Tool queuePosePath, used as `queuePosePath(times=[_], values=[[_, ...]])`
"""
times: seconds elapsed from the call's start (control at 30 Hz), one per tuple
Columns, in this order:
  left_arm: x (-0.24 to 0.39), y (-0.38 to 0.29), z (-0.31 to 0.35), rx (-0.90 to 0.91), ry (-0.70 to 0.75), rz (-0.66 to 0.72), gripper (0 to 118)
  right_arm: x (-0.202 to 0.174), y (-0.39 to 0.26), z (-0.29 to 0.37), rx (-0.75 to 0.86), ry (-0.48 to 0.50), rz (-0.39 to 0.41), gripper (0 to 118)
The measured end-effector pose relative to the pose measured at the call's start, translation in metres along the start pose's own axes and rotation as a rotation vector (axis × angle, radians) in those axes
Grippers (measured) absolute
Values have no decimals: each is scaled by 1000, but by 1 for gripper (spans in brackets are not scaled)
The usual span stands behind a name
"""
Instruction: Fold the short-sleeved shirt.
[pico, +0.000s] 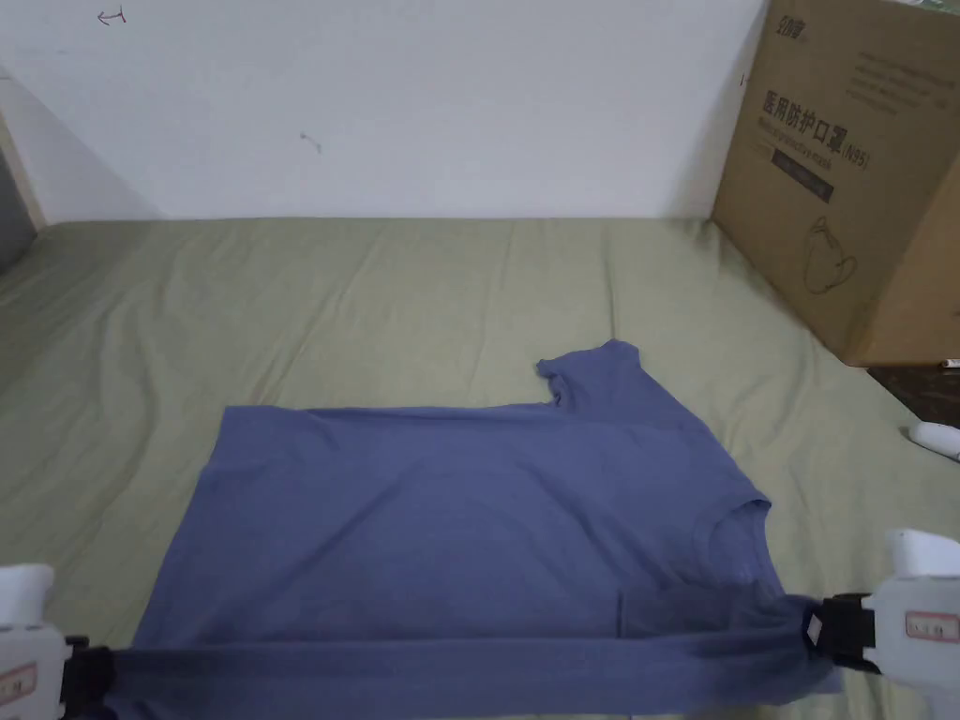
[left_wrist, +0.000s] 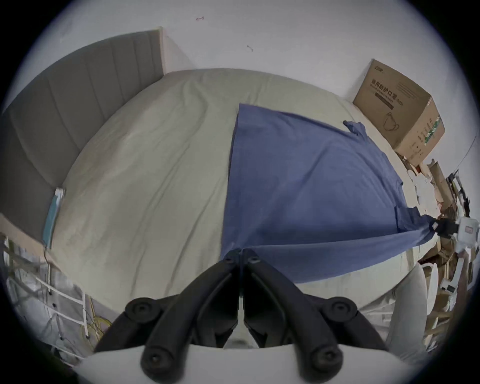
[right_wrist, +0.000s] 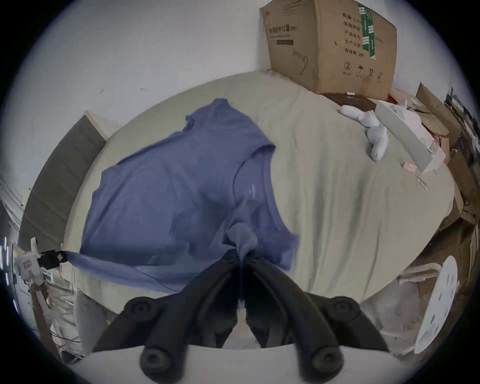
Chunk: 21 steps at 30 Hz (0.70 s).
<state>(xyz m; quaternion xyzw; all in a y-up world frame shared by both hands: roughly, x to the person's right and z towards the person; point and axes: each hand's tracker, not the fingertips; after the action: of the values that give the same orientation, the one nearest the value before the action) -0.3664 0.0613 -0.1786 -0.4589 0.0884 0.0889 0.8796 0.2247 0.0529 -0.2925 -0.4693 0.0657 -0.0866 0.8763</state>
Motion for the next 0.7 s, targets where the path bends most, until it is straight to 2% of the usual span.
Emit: queuePosePath(times=[0.17,0.23,0.3,0.33,0.37,0.4,0.43,0.47,0.6,0.63,0.67,0.7], values=[[13,56,-46,-12,11,-28,1,10,46,-58,-94,0,-96,1],[18,69,-68,-8,34,-34,1,8,56,-82,-113,-48,-106,1],[19,77,-84,-9,43,-13,1,6,62,-101,-144,-41,-139,2],[19,78,-89,-13,49,-4,9,5,65,-105,-143,-35,-133,6],[19,80,-94,-24,83,-6,24,2,68,-106,-141,-43,-126,16],[18,80,-96,-38,105,-12,46,-1,70,-105,-130,-74,-99,36],[16,79,-96,-37,94,-10,70,-3,71,-103,-115,-94,-71,70],[13,77,-93,-38,93,-3,77,-5,73,-98,-96,-88,-49,81],[3,59,-75,-39,46,54,76,-6,68,-68,-49,-62,-17,79],[1,52,-68,-23,9,71,63,-5,64,-60,-36,-58,-15,70],[-1,43,-59,-11,-7,74,40,-14,56,-43,-9,-62,-12,52],[-2,32,-52,-23,-22,78,8,-14,46,-35,11,-65,-18,26]])
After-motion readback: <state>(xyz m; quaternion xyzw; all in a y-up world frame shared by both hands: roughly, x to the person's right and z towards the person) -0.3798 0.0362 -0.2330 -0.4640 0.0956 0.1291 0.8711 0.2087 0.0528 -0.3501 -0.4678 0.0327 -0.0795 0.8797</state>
